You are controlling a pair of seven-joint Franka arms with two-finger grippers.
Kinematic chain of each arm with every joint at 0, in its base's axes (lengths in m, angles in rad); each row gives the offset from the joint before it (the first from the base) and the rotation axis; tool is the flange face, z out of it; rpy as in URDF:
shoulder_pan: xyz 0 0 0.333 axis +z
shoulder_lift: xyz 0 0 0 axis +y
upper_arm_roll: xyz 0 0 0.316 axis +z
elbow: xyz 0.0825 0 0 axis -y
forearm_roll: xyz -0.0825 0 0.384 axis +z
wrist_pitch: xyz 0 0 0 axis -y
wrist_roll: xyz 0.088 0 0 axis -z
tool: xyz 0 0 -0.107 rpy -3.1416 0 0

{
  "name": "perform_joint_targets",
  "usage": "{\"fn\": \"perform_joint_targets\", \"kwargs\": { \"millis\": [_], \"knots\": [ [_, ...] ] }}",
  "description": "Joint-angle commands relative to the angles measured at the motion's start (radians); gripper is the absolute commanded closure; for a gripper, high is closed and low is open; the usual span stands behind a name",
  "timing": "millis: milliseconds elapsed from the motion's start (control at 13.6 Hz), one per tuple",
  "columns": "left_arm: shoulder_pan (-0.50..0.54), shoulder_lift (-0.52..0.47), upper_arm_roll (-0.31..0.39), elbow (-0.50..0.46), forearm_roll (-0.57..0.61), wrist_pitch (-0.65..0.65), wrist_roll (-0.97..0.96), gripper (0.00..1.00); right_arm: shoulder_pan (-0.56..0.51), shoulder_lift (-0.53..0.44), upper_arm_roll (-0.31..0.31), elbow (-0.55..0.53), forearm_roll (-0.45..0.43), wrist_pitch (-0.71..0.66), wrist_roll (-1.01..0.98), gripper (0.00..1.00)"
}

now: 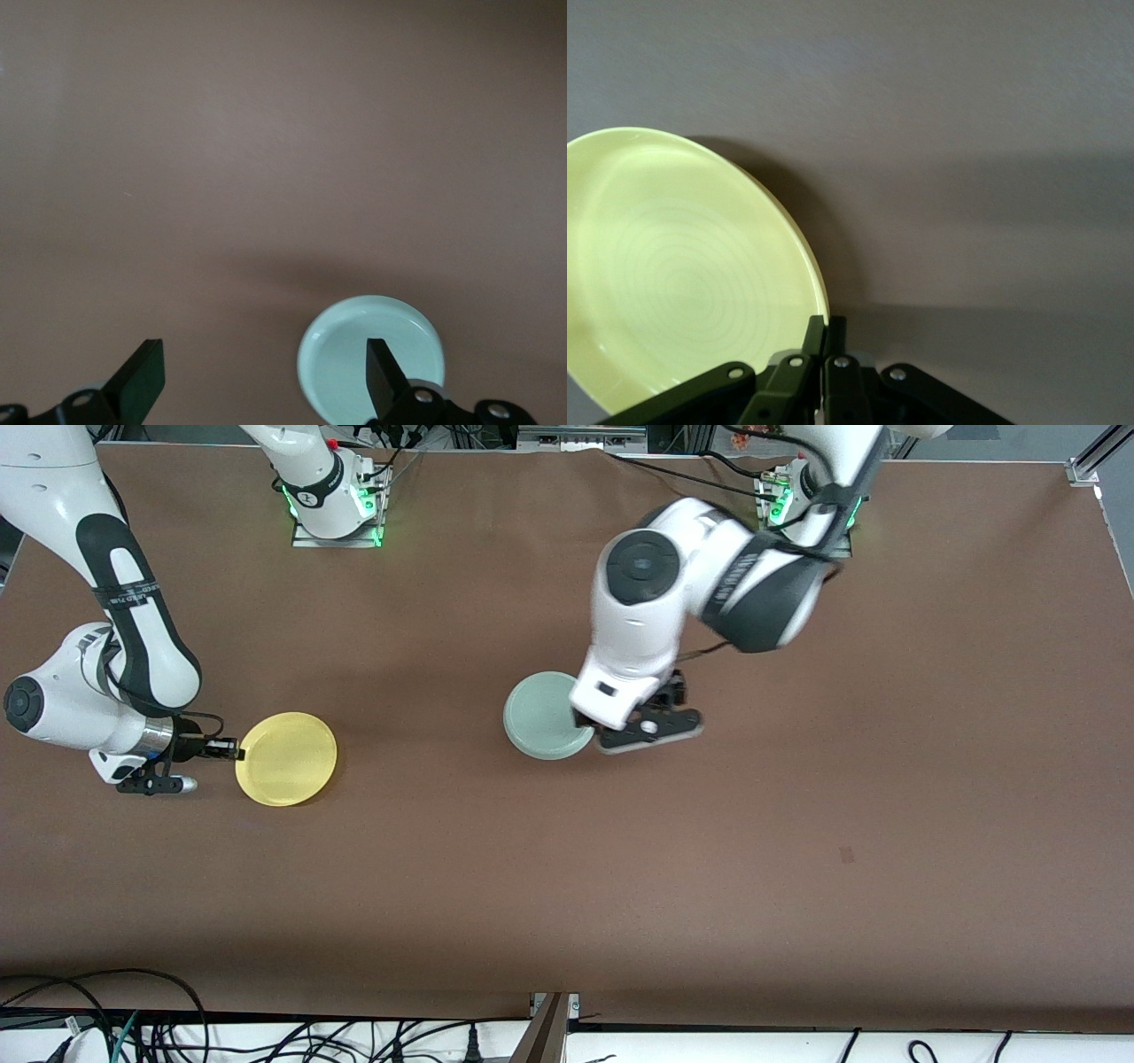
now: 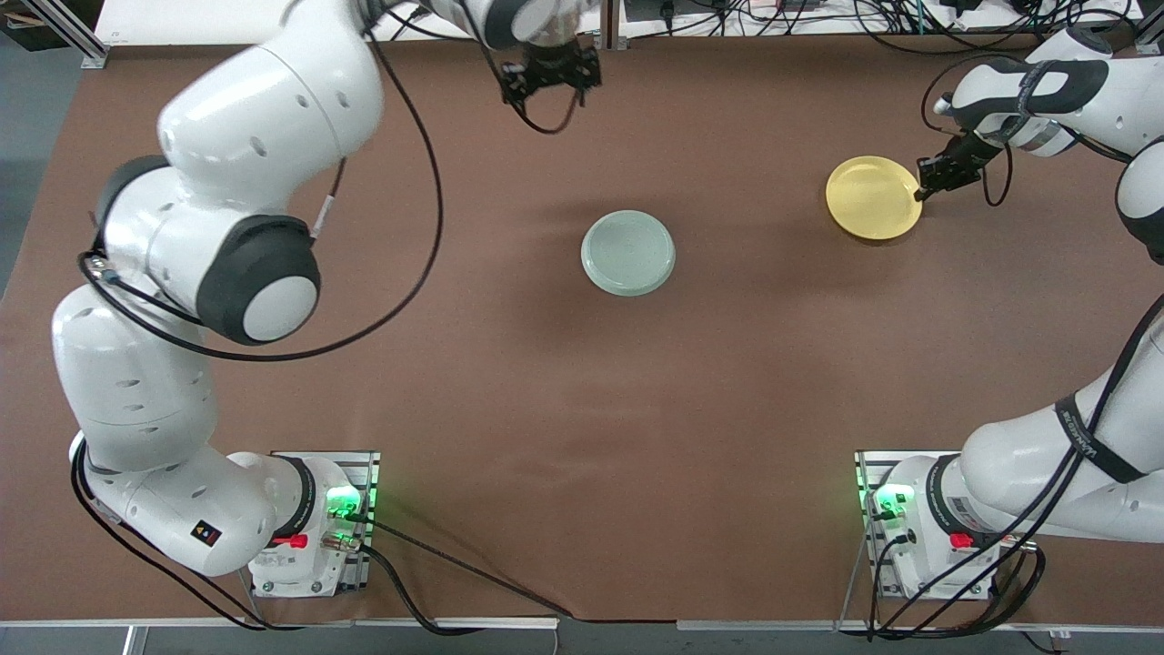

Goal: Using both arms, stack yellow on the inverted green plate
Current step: 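Release the green plate and raise the left gripper away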

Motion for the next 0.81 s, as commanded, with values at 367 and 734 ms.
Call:
{"fn": "perform_joint_targets", "kwargs": {
  "millis": [367,734],
  "knots": [
    [0.288,-0.207,0.004,-0.068,-0.141,-0.182,0.451,0.00,-0.001,-0.007,0.132,0.129,0.125,-0.229,-0.003,1.00],
    [0.434,-0.394,0.058,-0.223,-0.125,-0.247,0.701,0.00,0.000,-0.011,0.332,0.120,0.128,-0.230,0.182,1.00]
  ]
}}
